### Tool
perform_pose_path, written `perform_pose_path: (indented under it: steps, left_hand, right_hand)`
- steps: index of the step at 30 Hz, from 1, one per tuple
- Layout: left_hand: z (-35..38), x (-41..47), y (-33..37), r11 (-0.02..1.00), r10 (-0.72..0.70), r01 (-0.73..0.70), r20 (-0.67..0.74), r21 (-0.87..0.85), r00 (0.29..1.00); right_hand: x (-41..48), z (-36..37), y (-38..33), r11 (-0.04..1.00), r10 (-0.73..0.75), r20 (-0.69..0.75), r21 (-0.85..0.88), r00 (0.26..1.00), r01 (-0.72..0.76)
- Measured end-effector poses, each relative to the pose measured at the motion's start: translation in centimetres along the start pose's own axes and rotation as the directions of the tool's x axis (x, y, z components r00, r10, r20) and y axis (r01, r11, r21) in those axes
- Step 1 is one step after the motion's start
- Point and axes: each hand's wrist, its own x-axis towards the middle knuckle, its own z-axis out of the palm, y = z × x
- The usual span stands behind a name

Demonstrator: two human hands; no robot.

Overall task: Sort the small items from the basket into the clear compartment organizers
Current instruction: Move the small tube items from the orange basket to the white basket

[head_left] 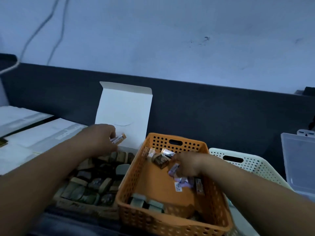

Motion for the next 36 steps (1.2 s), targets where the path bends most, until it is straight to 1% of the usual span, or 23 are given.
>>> perform_pose_path:
  steps: [2,4,5,7,9,12,14,16,18,22,25,29,31,33,36]
  left_hand:
    - [0.9,-0.2,-1.8,0.998,-0.058,0.058,0.004,-0.004,0.998]
    - [1.5,-0.4,-2.6,0.992,-0.089,0.090,0.017,-0.084,0.996]
    - [1.7,-0.4,-2.7,0.989,-0.092,0.094,0.018,-0.118,0.996]
    - [1.7,-0.3,-2.5,0.990,-0.067,0.066,-0.006,-0.128,0.998]
    - [1.6,-0.1,-1.6,0.992,-0.019,0.013,-0.050,-0.123,0.999]
    - [1.2,-0.1,0.5,0.984,0.053,-0.066,-0.081,-0.166,0.995]
    - [1.2,-0.1,2.0,0.974,0.101,-0.114,-0.075,-0.195,0.992]
    - [1.4,0.0,3.1,0.966,0.130,-0.141,-0.064,-0.217,0.989]
    - [1.3,0.3,3.3,0.963,0.134,-0.143,-0.055,-0.228,0.989]
    - [0.5,1.1,1.2,0.969,0.074,-0.085,-0.052,-0.234,0.996]
    - [0.1,1.5,-0.9,0.968,0.025,-0.024,0.000,-0.248,1.000]
    - [1.0,1.6,-3.1,0.962,-0.018,0.051,0.126,-0.267,0.992]
    - [1.5,1.3,-3.6,0.953,-0.007,0.065,0.196,-0.294,0.980]
    - [1.8,1.1,-3.8,0.958,0.022,0.054,0.262,-0.282,0.965]
    - [1.8,1.2,-4.0,0.968,0.051,0.030,0.312,-0.248,0.949]
  right_hand:
    - [0.4,0.3,-0.5,0.998,0.015,0.049,-0.059,0.999,-0.012]
    - [0.5,0.6,-0.7,0.988,0.017,0.037,-0.152,0.999,-0.011]
    - [0.5,0.7,-0.7,0.984,0.013,0.024,-0.179,1.000,-0.009]
    - [0.9,1.1,-0.6,0.977,0.010,0.003,-0.213,1.000,-0.009]
    - [1.0,1.2,-0.5,0.982,0.015,0.012,-0.187,1.000,-0.012]
    - [1.2,1.6,-0.6,0.996,-0.007,0.056,-0.084,0.998,0.011]
    - [1.0,1.8,-0.7,0.996,-0.021,0.050,-0.085,0.999,0.025]
    - [1.0,2.0,-0.8,0.989,-0.035,0.024,-0.142,0.999,0.038]
    - [1.0,2.1,-0.7,0.979,-0.050,-0.012,-0.196,0.999,0.046]
    - [0.8,1.9,-0.8,0.986,-0.077,-0.040,-0.153,0.996,0.070]
    - [0.6,1.5,-1.3,0.991,-0.115,-0.075,-0.083,0.990,0.109]
    - [0.2,0.6,-2.5,0.982,-0.168,-0.159,0.063,0.973,0.180]
    - [-0.2,0.1,-3.1,0.965,-0.203,-0.195,0.126,0.960,0.230]
    - [-0.4,-0.2,-3.6,0.951,-0.225,-0.228,0.160,0.947,0.265]
    - [-0.5,-0.3,-4.1,0.935,-0.249,-0.249,0.189,0.936,0.299]
